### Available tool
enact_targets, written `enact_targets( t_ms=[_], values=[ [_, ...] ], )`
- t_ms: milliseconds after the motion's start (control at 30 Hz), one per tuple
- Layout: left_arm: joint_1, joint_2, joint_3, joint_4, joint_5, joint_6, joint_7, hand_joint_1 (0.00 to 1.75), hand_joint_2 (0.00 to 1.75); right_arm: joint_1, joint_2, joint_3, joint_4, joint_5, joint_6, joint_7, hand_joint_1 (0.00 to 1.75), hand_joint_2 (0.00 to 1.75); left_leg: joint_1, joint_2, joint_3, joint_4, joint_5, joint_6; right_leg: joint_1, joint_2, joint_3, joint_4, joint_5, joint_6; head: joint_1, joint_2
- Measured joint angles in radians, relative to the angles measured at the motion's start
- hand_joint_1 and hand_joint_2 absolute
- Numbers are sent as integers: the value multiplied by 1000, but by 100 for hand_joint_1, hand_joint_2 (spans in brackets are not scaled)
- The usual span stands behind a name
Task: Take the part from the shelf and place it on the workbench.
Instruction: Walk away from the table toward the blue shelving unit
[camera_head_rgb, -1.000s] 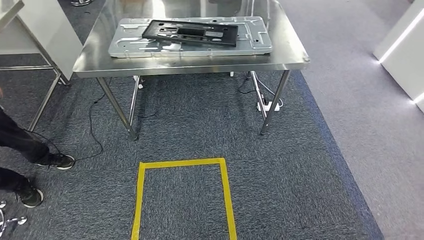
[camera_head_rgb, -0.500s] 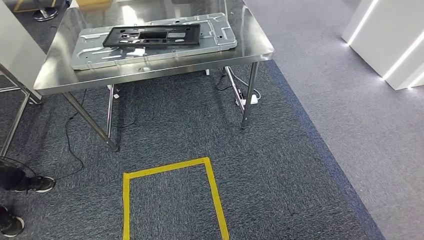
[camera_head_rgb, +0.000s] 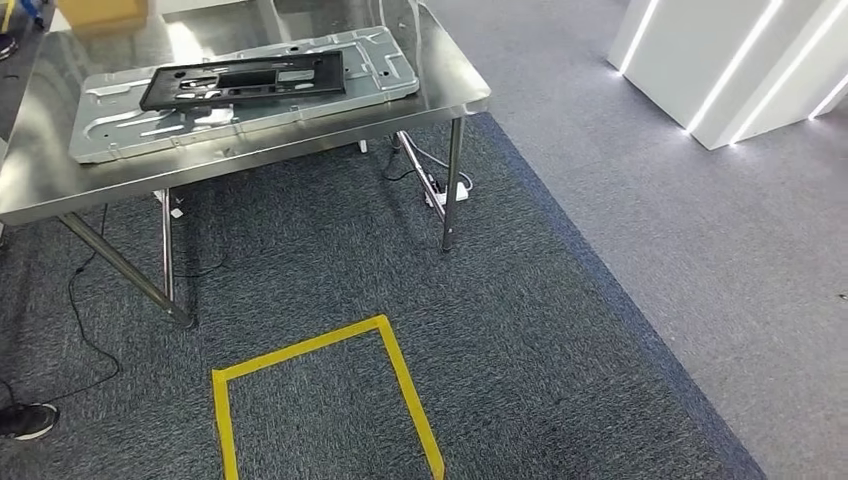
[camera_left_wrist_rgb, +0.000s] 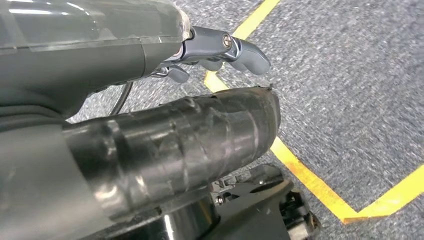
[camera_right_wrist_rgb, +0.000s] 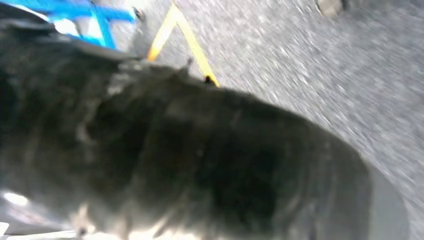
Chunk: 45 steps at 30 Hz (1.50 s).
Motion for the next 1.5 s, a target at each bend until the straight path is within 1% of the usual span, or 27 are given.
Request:
enact_targets(
  t_ms=[67, 133, 200, 267, 367, 433, 467, 500, 567, 600, 667, 733, 800, 867, 900, 967, 1000, 1067, 1133, 1167, 1233, 1300, 1333, 1367, 1433, 1467, 1500],
  values=[
    [-1, -1, 0, 0, -4, 1, 0, 0, 0, -3, 7, 4, 13, 3, 11, 5, 0, 0, 0, 16, -1, 13, -11, -12, -2, -41, 68, -128, 48, 1, 0, 0],
    [-1, -2, 0, 0, -6, 2, 1, 0, 0, -7, 14, 8, 22, 6, 20, 1, 0, 0, -3, 31, -2, 23, -22, -27, 3, -62, 98, -187, 58, -10, -2, 0],
    [-3, -2, 1, 0, -10, 3, 1, 0, 0, -9, 16, 12, 28, 8, 29, -10, 0, 0, -4, 44, 4, 25, -27, -36, 7, -45, 95, -188, 58, -26, -5, 0],
    [-7, -2, 0, 0, -14, 3, 0, 0, 0, -11, 17, 16, 33, 10, 39, -26, 0, 0, 2, 22, 0, 48, -49, -46, 5, -29, 94, -192, 63, -38, -5, 0],
    [-5, -3, 0, 0, -18, 3, -2, 0, 0, -17, 17, 22, 35, 17, 45, -55, 0, 0, 6, -36, -70, 205, -139, -54, 7, -3, 90, -194, 68, -51, -5, 0],
    [-2, -3, 0, 0, -18, 3, -2, 0, 0, -18, 17, 25, 36, 22, 51, -73, 0, 0, 6, -44, -118, 302, -165, -52, 11, 20, 89, -193, 69, -54, -5, 0],
    [-1, -3, 0, 0, -19, 2, -2, 0, 0, -19, 17, 27, 37, 23, 55, -81, 0, 0, 6, -46, -120, 302, -148, -49, 12, 32, 90, -193, 69, -54, -5, 0],
    [-1, -3, 0, 0, -21, 2, -2, 0, 0, -19, 17, 28, 38, 24, 60, -91, 0, 0, 6, -50, -104, 262, -114, -45, 13, 45, 92, -192, 69, -54, -5, 0],
    [-1, -3, 0, 0, -25, 2, -2, 0, 0, -21, 17, 30, 41, 27, 68, -109, 0, 0, 7, -85, -51, 131, -42, -37, 14, 67, 93, -190, 70, -52, -5, 0],
    [-1, -3, 0, 0, -28, 2, -2, 0, 0, -24, 17, 32, 42, 28, 72, -117, 0, 0, 7, -105, -32, 81, -22, -35, 13, 78, 90, -189, 71, -48, -5, 0],
    [-2, -3, -1, 0, -33, 2, 0, 0, 0, -26, 17, 37, 45, 29, 80, -129, 0, 0, 4, -126, -20, 43, -17, -32, 10, 97, 82, -189, 77, -36, -4, 0],
    [-4, -3, -2, 0, -36, 3, 2, 0, 0, -26, 17, 39, 49, 29, 83, -136, 0, 0, 4, -108, -18, 33, -9, -23, 7, 107, 76, -191, 81, -24, -4, 0],
    [-4, -4, -5, 0, -37, 3, 3, 0, 0, -27, 18, 40, 52, 29, 87, -141, 0, 0, 8, -86, -14, 18, 2, -9, 10, 77, 59, -156, 55, -17, -3, 0],
    [-2, -4, -7, 0, -37, 3, 3, 0, 0, -30, 17, 41, 54, 29, 95, -142, 0, 0, 6, -60, -14, 12, 6, 0, 12, 33, 9, -46, -9, -14, -2, 0],
    [-1, -5, -7, 0, -36, 3, 3, 0, 0, -31, 17, 41, 56, 29, 100, -142, 0, 0, 4, -45, -15, 12, 6, 1, 11, 23, -20, 17, -38, -11, -2, 0],
    [0, -4, -7, 0, -36, 3, 3, 0, 0, -32, 17, 41, 59, 28, 107, -141, 0, 0, 2, -17, -16, 13, 4, 1, 9, 12, -38, 67, -44, -7, -3, 0],
    [-1, -4, -7, 0, -36, 3, 2, 0, 0, -31, 17, 41, 60, 28, 110, -140, 0, 0, 2, -6, -16, 13, 3, 0, 8, 7, -20, 39, -23, -6, -2, 0],
    [-3, -4, -7, 0, -35, 3, 2, 0, 0, -33, 17, 41, 60, 25, 114, -140, 0, 0, 2, 14, -13, 15, -1, -5, 9, -25, 55, -94, 33, -9, -2, 0],
    [-3, -3, -7, 0, -35, 4, 1, 0, 0, -36, 17, 41, 60, 23, 115, -139, 0, 0, -2, 31, -11, 21, -7, -15, 15, -53, 106, -191, 60, -18, -3, 0],
    [-4, -3, -7, 0, -34, 4, 1, 0, 0, -37, 17, 41, 61, 24, 115, -138, 0, 0, -3, 38, -9, 21, -9, -20, 18, -56, 111, -205, 59, -23, -3, 0],
    [-8, -2, -7, 0, -33, 4, 1, 0, 0, -36, 17, 41, 62, 27, 115, -133, 0, 0, -4, 50, -5, 21, -11, -31, 20, -39, 108, -206, 64, -32, -3, 0],
    [-10, -1, -7, 0, -33, 4, 1, 0, 0, -36, 17, 42, 64, 32, 115, -123, 0, 0, 0, 26, -11, 45, -34, -43, 16, -22, 109, -212, 70, -43, -4, 0],
    [-10, -1, -7, 0, -33, 4, 1, 0, 0, -38, 17, 42, 65, 34, 115, -118, 0, 0, 2, 4, -28, 84, -61, -48, 13, -14, 109, -215, 73, -48, -5, 0],
    [-8, -1, -7, 0, -33, 4, 1, 0, 0, -39, 17, 43, 66, 37, 115, -113, 0, 0, 4, -20, -54, 144, -95, -52, 13, -5, 107, -215, 74, -52, -5, 0],
    [-4, -1, -7, 0, -33, 4, 2, 0, 0, -41, 17, 45, 67, 43, 115, -107, 0, 0, 6, -40, -114, 272, -147, -54, 15, 16, 104, -214, 76, -56, -5, 0],
    [-2, -1, -7, 0, -34, 4, 2, 0, 0, -40, 17, 45, 68, 45, 116, -104, 0, 0, 6, -43, -129, 302, -148, -54, 15, 28, 104, -212, 76, -57, -5, 0],
    [-1, -1, -7, 0, -34, 4, 2, 0, 0, -40, 17, 45, 68, 46, 116, -102, 0, 0, 6, -46, -127, 294, -129, -52, 16, 41, 103, -210, 76, -57, -5, 0]
  ],
)
